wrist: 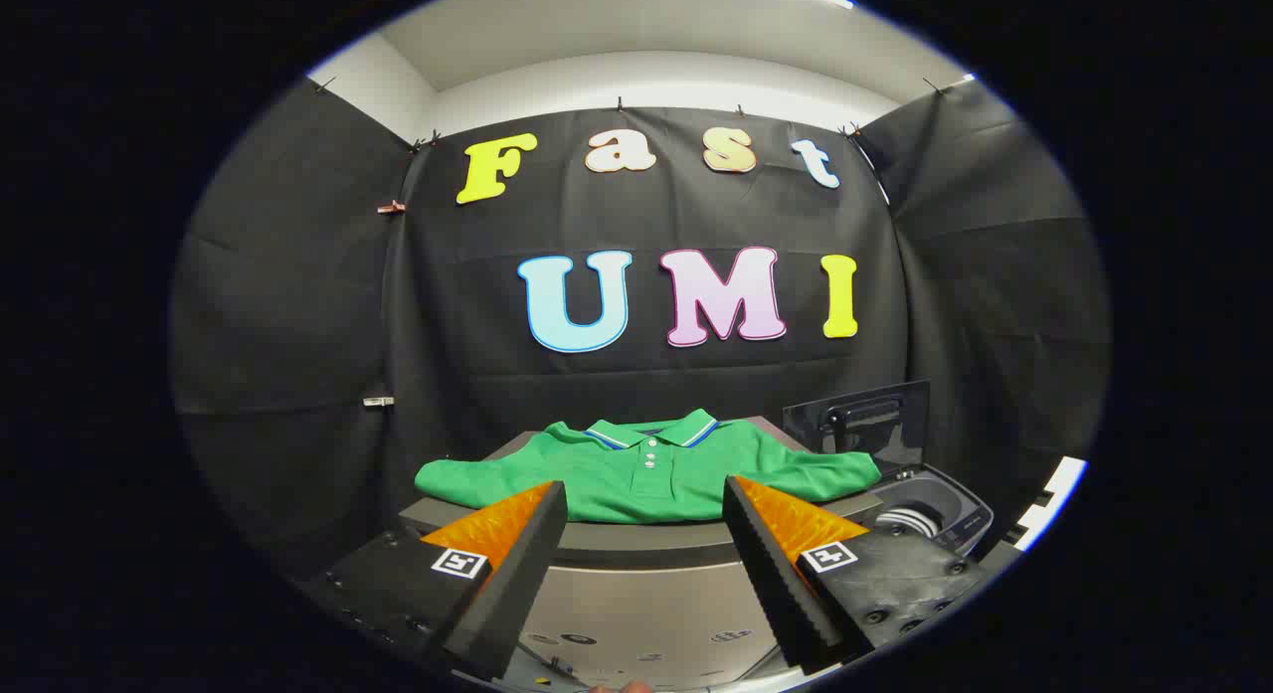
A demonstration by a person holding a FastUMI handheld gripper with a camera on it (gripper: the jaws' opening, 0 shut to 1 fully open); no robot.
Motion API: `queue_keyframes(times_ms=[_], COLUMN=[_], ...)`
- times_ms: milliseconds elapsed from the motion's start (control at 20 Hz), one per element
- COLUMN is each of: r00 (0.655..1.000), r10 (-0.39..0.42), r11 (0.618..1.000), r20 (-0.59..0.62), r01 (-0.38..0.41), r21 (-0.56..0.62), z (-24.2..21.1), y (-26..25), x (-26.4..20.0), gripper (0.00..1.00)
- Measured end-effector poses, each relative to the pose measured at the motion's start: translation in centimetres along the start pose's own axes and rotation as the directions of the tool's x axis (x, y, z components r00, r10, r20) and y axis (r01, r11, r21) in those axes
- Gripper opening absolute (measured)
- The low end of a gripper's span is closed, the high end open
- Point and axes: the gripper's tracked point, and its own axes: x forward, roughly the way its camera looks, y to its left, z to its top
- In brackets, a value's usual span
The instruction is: Put the clothes into the washing machine and then close the washing machine lid.
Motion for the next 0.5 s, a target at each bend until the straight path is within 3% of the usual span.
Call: queue_keyframes(times_ms=[500], r00=[1.000], r10=[0.005], r11=[1.000], r20=[0.000], r01=[-0.005], r21=[0.000], z=[-0.03], y=[0.40], x=[-0.30], gripper=[0.98])
